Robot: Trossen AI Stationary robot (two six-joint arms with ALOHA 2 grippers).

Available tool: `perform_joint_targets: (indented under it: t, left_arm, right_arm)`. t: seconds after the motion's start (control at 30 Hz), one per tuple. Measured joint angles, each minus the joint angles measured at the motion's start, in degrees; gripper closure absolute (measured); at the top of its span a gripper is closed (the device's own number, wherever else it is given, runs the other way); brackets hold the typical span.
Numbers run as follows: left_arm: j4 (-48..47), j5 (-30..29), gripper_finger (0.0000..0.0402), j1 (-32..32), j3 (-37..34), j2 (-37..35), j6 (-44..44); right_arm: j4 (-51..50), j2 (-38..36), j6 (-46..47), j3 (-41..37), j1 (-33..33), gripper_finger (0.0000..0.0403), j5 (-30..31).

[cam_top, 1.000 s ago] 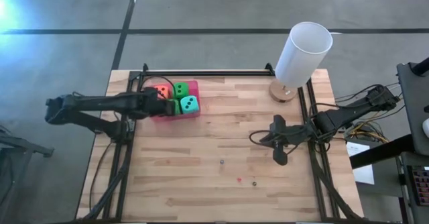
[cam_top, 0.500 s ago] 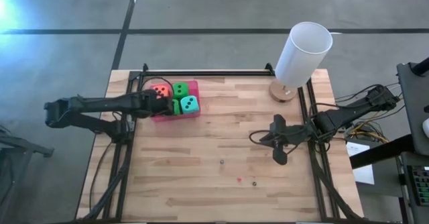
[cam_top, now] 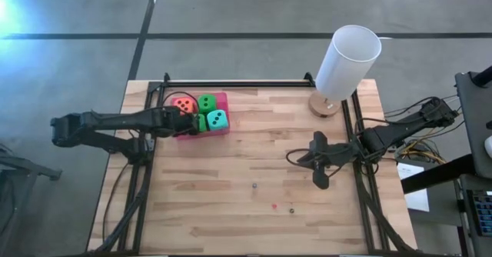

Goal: Pick & Place Dice
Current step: Put the left small black dice into the red bin

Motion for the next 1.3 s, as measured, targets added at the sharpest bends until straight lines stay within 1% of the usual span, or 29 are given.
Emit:
perform_joint_targets:
  t: [0.17, 0.37, 0.8, 1.07, 1.3]
  left_arm:
    - [0.47, 0.10, 0.0308, 0.00, 0.00, 0.00, 0.00]
    - [1.10, 0.55, 0.0286, 0.00, 0.00, 0.00, 0.00]
    - [3.42, 1.16, 0.0216, 0.35, 0.00, 0.00, -0.02]
    - [3.46, 1.14, 0.0188, 0.52, 0.00, 0.00, 0.00]
    - [3.47, 1.14, 0.0175, 0.74, 0.09, -0.07, 0.04]
  right_arm:
    - [0.02, 0.00, 0.00, 0.00, 0.00, 0.0351, -0.01]
    - [0.08, 0.00, 0.28, 0.00, 0.00, 0.0351, 0.01]
    - [0.15, 0.00, 0.37, 0.00, -0.01, 0.0351, 1.34]
    - [0.15, 0.00, 0.46, 0.00, -0.02, 0.0351, 1.37]
    - [0.15, 0.00, 0.92, 0.00, -0.02, 0.0351, 1.37]
